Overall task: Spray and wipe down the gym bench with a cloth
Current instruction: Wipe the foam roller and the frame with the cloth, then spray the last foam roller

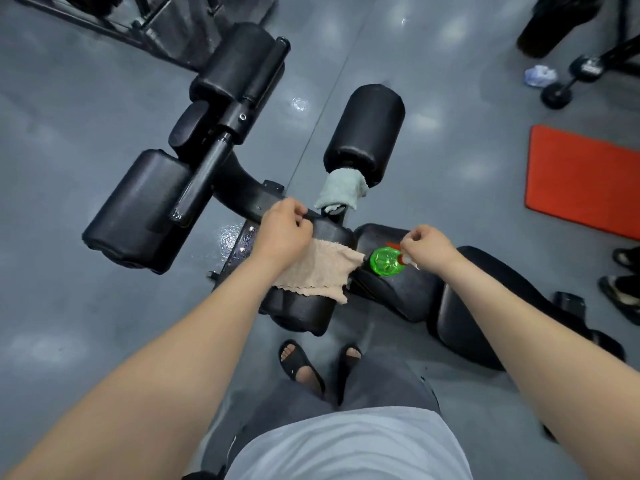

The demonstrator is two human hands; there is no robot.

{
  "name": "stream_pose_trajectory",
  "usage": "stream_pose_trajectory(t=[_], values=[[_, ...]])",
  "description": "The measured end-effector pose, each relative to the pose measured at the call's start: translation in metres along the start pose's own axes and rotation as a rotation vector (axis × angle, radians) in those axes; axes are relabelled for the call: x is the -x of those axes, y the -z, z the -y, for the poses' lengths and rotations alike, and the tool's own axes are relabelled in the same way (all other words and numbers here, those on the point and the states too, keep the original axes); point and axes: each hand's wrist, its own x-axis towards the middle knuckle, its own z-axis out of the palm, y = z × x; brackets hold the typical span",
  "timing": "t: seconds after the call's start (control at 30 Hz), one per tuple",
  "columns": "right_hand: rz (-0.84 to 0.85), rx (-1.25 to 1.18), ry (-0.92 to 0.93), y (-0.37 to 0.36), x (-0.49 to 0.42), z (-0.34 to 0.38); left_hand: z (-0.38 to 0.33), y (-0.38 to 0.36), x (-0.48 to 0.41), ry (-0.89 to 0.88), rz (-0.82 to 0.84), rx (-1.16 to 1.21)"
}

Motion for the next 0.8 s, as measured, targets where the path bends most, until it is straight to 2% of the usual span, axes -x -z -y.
stream_pose_trajectory(t=[0.13, 0.33, 0.53, 0.63, 0.8], values=[[0.016, 0.116, -0.085, 0.017, -0.017, -0.037, -0.019, -0.008, -0.008, -0.015, 0.006, 0.009], [0.13, 0.24, -0.013, 0.005, -0.057, -0.063, -0.037, -0.029, -0.025, -0.01, -0.028, -0.054], [0.158, 0.328, 0.232, 0.011, -0.091, -0.064, -0.064, -0.048, -0.019, 0.103, -0.151, -0.003], [0.155, 0.25, 0.375, 0.038, -0.102, -0.059, -0.092, -0.055, -0.02, 0.105, -0.185, 0.031], [0.176, 0.069, 0.627, 0.105, -0.1, -0.028, -0.13, -0.069, -0.015, -0.041, -0.056, 0.032]])
